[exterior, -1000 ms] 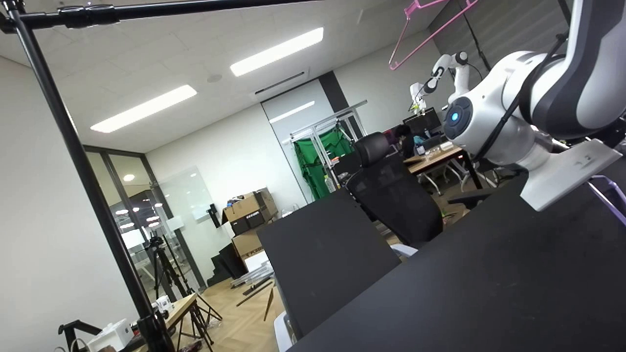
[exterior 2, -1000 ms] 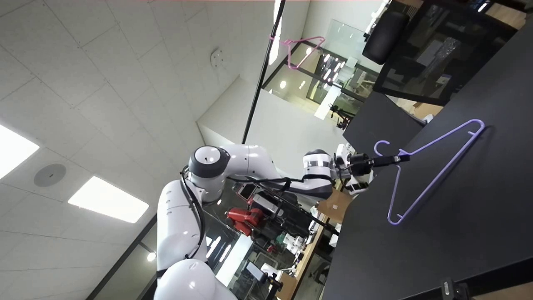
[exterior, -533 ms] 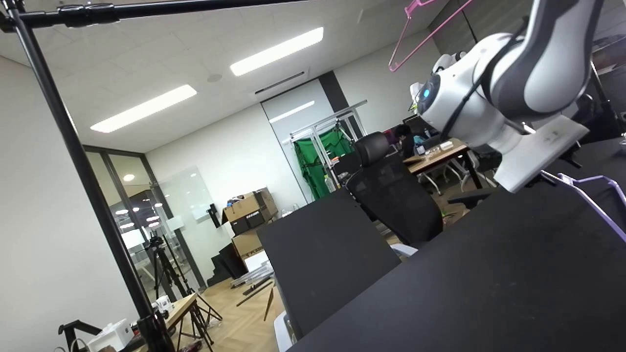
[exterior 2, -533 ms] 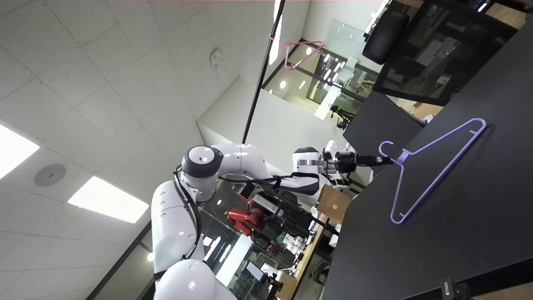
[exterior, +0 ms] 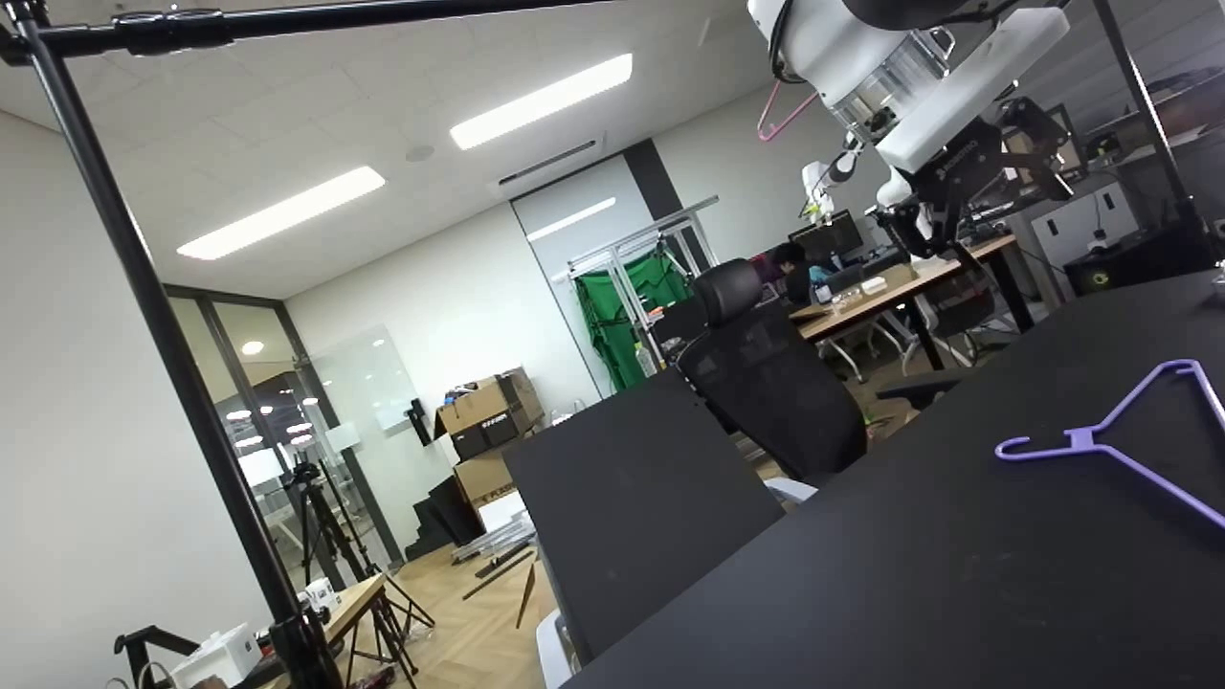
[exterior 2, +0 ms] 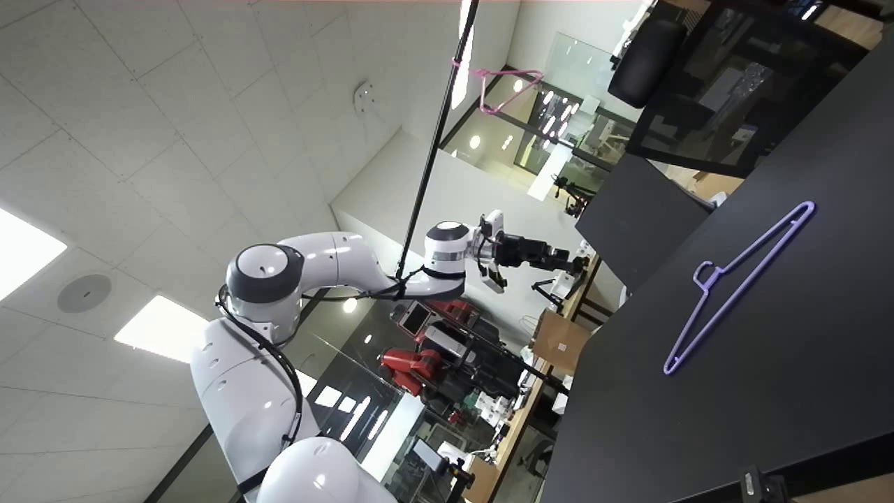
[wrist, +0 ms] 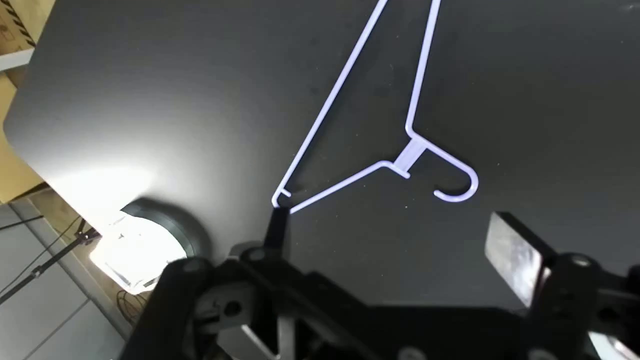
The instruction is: Unhook the hanger from the rail
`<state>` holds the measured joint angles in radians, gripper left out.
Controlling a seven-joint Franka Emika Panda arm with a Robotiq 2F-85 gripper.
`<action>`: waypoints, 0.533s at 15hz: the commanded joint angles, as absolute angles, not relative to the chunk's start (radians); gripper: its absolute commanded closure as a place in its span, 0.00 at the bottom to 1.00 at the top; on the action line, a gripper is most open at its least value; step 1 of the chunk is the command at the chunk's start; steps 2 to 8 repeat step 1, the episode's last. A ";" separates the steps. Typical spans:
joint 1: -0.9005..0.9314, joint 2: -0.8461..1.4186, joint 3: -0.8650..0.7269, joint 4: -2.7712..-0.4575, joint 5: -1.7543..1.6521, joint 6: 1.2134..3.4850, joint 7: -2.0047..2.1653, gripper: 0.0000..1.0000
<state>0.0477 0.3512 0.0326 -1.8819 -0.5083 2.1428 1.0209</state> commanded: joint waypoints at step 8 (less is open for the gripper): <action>0.090 0.358 -0.014 -1.881 -0.493 2.148 1.011 0.00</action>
